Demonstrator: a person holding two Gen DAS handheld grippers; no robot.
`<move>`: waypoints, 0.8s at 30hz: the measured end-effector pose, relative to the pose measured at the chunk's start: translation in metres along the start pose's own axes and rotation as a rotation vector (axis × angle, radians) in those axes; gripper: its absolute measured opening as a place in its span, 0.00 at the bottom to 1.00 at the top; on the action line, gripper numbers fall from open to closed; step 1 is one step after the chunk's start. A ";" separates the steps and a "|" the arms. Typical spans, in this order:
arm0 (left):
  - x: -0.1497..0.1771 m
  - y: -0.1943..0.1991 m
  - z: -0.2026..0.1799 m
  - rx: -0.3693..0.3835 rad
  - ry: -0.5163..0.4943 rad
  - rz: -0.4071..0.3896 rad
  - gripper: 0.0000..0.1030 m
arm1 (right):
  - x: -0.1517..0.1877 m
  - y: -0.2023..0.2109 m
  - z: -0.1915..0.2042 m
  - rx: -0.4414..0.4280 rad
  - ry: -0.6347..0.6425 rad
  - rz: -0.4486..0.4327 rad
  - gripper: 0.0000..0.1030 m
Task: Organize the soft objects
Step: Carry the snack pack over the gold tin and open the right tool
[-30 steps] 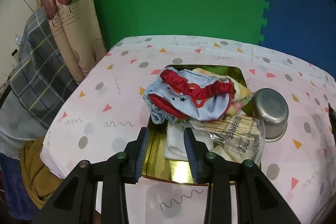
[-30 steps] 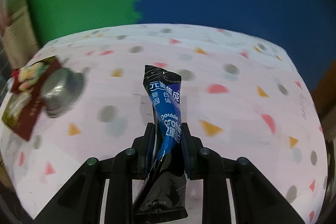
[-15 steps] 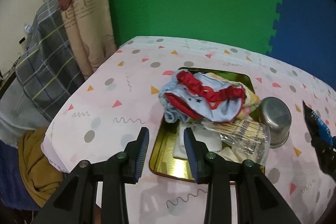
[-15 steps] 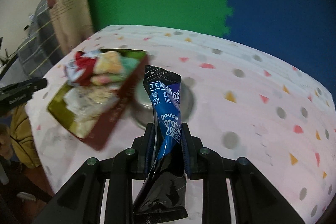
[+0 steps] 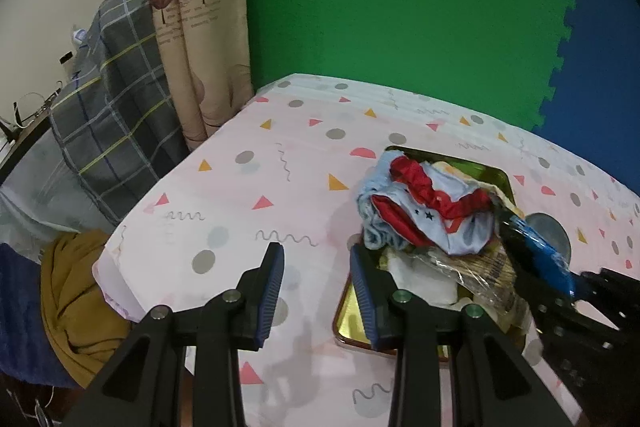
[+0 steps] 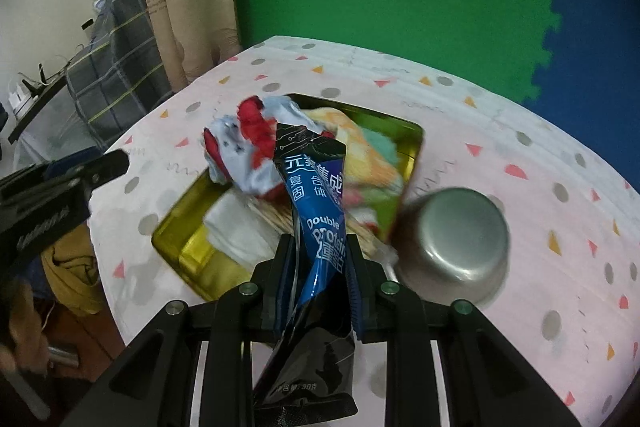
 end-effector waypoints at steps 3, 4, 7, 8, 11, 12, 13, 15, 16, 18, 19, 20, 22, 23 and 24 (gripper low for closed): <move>-0.001 0.000 0.002 0.003 0.008 0.000 0.34 | -0.012 -0.012 0.006 -0.002 -0.018 -0.007 0.21; -0.001 -0.001 0.003 0.003 0.010 0.000 0.34 | -0.016 -0.016 0.006 -0.004 -0.029 -0.007 0.21; 0.000 -0.004 0.006 -0.005 0.014 0.002 0.34 | -0.029 -0.027 0.004 0.003 -0.057 -0.021 0.21; 0.000 -0.005 0.006 -0.008 0.016 0.005 0.34 | -0.032 -0.031 0.003 0.000 -0.069 -0.022 0.21; 0.002 -0.008 0.006 -0.005 0.017 0.011 0.34 | -0.037 -0.041 0.003 0.000 -0.087 -0.025 0.22; 0.002 -0.008 0.006 -0.005 0.017 0.010 0.34 | -0.037 -0.043 0.003 -0.002 -0.092 -0.022 0.23; 0.002 -0.008 0.006 -0.004 0.017 0.011 0.34 | -0.036 -0.044 0.005 -0.010 -0.096 -0.022 0.25; 0.002 -0.008 0.006 -0.005 0.018 0.010 0.34 | -0.034 -0.043 0.005 0.000 -0.096 -0.031 0.27; 0.002 -0.008 0.006 -0.005 0.020 0.010 0.34 | -0.034 -0.041 0.007 0.002 -0.085 -0.035 0.32; 0.002 -0.008 0.006 -0.005 0.016 0.011 0.34 | -0.032 -0.037 0.009 0.002 -0.076 -0.045 0.49; 0.002 -0.008 0.006 -0.007 0.013 0.011 0.34 | -0.031 -0.033 0.010 0.004 -0.075 -0.054 0.55; 0.002 -0.008 0.006 -0.006 0.012 0.010 0.34 | -0.031 -0.030 0.010 0.003 -0.074 -0.058 0.57; 0.003 -0.008 0.005 -0.009 0.006 0.010 0.34 | -0.030 -0.024 0.012 0.003 -0.070 -0.064 0.58; 0.003 -0.009 0.005 -0.009 0.003 0.011 0.34 | -0.029 -0.022 0.012 0.002 -0.068 -0.064 0.60; 0.003 -0.009 0.004 -0.008 0.002 0.010 0.34 | -0.027 -0.018 0.012 0.004 -0.067 -0.065 0.65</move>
Point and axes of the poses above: each gripper's, at about its wrist camera, not at the fingertips, and y roughly against the way its jaws point, z to its left, x to its underside, the point moved 10 cm from there along -y, roughly the way its jaws point
